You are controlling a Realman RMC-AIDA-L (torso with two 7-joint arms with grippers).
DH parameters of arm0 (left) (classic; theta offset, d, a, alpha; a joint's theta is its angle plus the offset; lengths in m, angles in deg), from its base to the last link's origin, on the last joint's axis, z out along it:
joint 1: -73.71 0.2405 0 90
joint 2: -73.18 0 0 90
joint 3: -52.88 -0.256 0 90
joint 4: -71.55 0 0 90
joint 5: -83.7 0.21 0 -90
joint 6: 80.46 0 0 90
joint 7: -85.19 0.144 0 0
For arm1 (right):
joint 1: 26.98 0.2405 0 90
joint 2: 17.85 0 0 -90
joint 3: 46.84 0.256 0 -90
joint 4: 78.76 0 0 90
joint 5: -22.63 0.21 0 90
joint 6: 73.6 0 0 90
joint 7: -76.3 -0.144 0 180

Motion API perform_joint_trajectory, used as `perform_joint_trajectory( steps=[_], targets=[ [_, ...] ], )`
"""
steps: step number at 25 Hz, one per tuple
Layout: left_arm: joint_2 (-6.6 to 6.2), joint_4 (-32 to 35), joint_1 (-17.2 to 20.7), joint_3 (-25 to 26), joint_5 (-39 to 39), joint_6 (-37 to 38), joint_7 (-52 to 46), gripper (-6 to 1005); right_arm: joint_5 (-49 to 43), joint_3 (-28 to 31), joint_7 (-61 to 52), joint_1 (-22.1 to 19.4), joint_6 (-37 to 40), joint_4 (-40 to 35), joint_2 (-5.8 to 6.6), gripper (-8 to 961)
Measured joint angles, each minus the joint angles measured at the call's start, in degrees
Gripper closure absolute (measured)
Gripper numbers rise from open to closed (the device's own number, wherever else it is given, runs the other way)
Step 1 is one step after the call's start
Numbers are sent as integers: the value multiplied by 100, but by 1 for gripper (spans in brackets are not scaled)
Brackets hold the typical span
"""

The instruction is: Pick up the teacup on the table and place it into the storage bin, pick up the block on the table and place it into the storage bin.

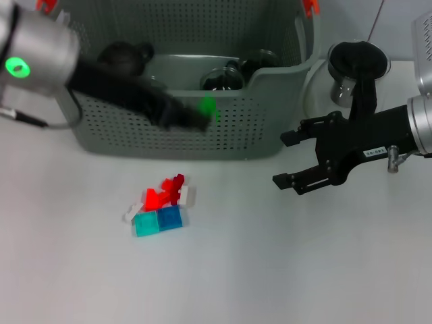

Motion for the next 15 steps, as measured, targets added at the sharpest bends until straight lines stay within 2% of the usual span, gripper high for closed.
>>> perform_joint_trajectory(
  steps=[5, 9, 11, 15],
  targets=[
    [-384, -340, -313, 476, -315, -492, 93, 846, -10, 0, -22, 31, 29, 0, -15, 75],
    [-709, -1144, -663, 643, -146, -1222, 156, 846, -10, 0, -7, 32, 28, 0, -45, 75],
    [-816, -1545, -849, 702, 143, -1580, 203, 846, -9, 0, 2, 26, 4, 0, -63, 76],
    [-898, -2183, -1151, 709, 868, -2195, 190, 835, -10, 0, 5, 31, -5, 4, -89, 76]
  ],
)
